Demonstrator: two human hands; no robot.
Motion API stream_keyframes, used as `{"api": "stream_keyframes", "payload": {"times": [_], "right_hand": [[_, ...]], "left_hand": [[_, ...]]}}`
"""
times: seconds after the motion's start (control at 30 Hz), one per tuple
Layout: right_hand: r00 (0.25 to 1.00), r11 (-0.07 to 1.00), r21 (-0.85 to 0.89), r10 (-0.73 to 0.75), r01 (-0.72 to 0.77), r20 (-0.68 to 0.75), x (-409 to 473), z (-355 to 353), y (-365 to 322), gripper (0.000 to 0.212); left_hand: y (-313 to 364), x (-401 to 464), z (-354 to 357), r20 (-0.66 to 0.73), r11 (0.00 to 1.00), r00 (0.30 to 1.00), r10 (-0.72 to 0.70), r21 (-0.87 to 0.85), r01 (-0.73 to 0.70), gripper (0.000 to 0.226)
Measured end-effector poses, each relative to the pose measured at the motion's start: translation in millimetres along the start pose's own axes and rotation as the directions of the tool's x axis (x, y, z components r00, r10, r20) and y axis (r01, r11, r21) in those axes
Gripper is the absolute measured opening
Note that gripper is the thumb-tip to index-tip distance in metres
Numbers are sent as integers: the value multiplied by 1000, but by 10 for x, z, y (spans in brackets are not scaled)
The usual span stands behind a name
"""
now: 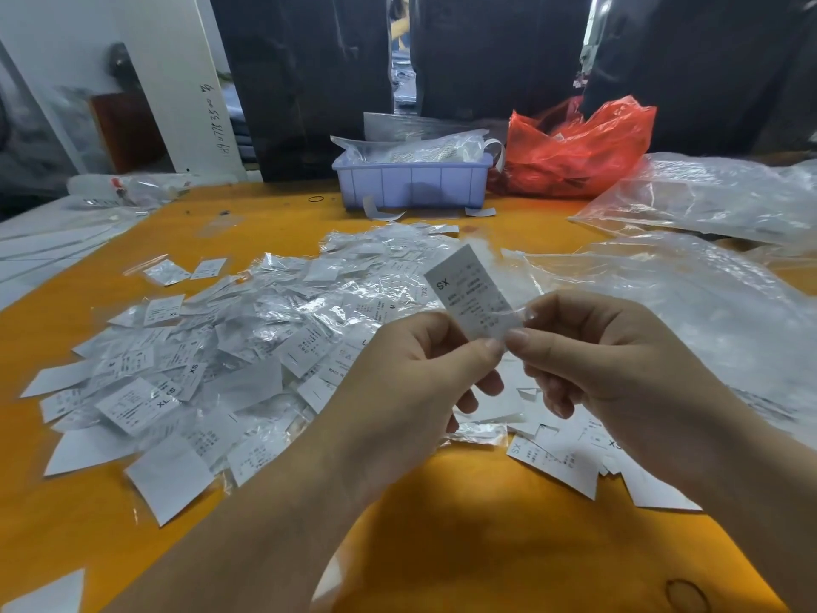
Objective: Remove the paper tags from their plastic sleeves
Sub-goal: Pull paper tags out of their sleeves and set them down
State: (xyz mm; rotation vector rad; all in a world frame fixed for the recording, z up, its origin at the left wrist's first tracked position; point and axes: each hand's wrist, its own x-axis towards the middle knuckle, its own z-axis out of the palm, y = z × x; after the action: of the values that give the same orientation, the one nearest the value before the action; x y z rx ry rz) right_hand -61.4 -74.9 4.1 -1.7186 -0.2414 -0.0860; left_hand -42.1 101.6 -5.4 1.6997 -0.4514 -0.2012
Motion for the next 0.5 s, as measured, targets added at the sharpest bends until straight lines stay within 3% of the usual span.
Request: {"api": "stream_keyframes", "payload": {"times": [0.2, 0.37, 0.5], "right_hand": [[999, 1000, -4, 8, -8, 39, -6, -19, 9, 30], [999, 999, -39, 24, -23, 24, 20, -30, 40, 31], [990, 994, -75, 87, -79, 108, 19, -68, 4, 26]], "left_hand": [[-4, 10, 1, 73, 999, 996, -45, 20, 44, 24], [13, 10, -33, 17, 998, 999, -30, -53, 31, 23], [24, 25, -70, -33, 999, 999, -30, -18, 30, 19]]}}
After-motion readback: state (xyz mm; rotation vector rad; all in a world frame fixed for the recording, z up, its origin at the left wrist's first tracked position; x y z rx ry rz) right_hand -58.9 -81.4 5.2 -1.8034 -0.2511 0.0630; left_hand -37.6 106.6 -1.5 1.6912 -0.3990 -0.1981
